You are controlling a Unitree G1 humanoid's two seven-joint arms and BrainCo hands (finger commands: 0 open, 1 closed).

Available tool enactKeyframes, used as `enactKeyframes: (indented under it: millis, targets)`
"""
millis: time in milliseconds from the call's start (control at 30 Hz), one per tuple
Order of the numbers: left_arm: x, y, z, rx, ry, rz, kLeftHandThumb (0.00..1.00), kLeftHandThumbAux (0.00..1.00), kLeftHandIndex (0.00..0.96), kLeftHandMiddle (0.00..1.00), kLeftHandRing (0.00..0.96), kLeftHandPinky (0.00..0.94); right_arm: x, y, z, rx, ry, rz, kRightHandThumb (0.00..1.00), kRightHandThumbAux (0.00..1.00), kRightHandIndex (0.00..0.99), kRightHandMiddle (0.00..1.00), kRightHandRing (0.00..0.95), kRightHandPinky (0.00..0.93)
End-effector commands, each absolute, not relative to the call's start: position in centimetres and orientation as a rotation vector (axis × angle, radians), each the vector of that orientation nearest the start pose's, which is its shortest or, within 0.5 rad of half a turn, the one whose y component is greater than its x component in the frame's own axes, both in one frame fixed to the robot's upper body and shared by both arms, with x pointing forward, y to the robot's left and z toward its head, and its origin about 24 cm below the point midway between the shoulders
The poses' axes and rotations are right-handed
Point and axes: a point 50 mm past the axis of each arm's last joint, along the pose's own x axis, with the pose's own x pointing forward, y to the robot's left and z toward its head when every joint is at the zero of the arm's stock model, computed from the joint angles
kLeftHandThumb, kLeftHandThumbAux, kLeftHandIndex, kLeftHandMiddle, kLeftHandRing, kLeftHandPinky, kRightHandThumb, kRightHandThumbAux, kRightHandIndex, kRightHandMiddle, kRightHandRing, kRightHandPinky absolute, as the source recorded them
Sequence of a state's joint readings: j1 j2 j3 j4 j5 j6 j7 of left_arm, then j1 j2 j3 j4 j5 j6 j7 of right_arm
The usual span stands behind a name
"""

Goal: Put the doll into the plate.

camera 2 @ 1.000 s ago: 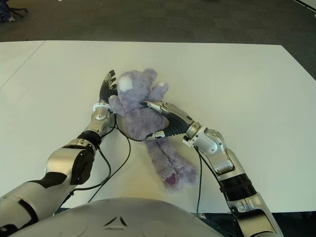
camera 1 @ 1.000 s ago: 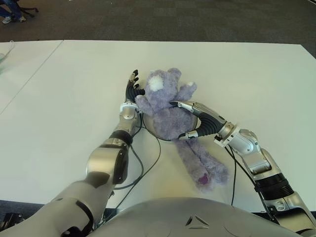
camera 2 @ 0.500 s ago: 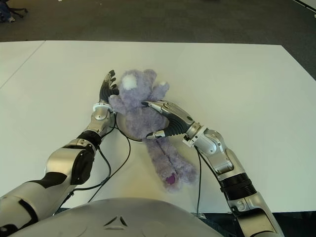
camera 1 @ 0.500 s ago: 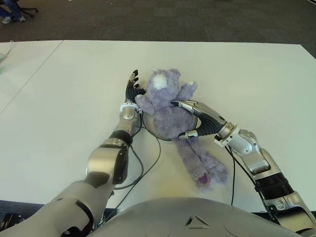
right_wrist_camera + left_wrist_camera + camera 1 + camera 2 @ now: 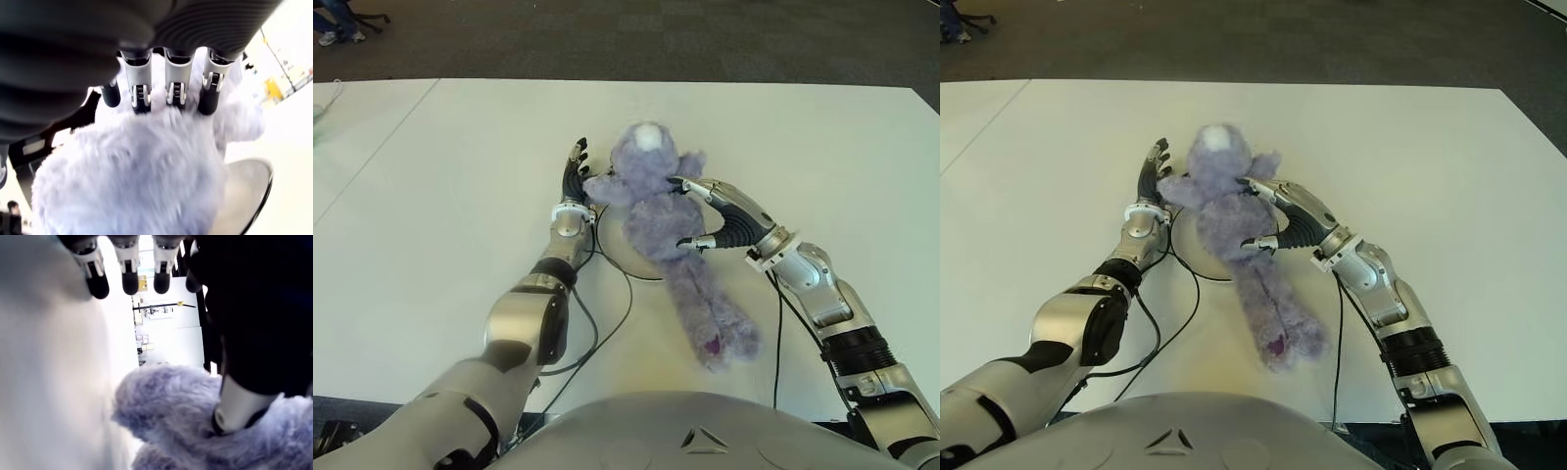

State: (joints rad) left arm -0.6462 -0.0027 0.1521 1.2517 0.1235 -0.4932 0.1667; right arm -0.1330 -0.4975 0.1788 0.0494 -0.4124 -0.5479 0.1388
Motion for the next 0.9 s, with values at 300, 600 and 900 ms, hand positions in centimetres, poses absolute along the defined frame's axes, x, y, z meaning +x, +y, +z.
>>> enactKeyframes:
  millis: [300, 600, 900]
  targets:
    - [26.2, 11.9, -8.6, 0.061, 0.526, 0.025, 0.0, 0.762, 0.034, 0.057, 0.067, 0.1, 27.6, -18.7, 15.2, -0.64, -0.656, 0.33, 0.099, 0.321, 0.0, 0.0, 0.0, 0.0]
    - [26.4, 11.8, -8.4, 0.074, 0.512, 0.019, 0.0, 0.769, 0.039, 0.064, 0.074, 0.112, 30.2, -21.9, 15.9, -0.377, -0.553, 0.225, 0.147, 0.318, 0.0, 0.0, 0.0, 0.0]
    - [26.5, 11.8, -8.4, 0.064, 0.52, 0.02, 0.0, 0.779, 0.037, 0.061, 0.072, 0.107, 30.6, -22.4, 15.2, -0.063, -0.488, 0.273, 0.229, 0.438, 0.0, 0.0, 0.0, 0.0]
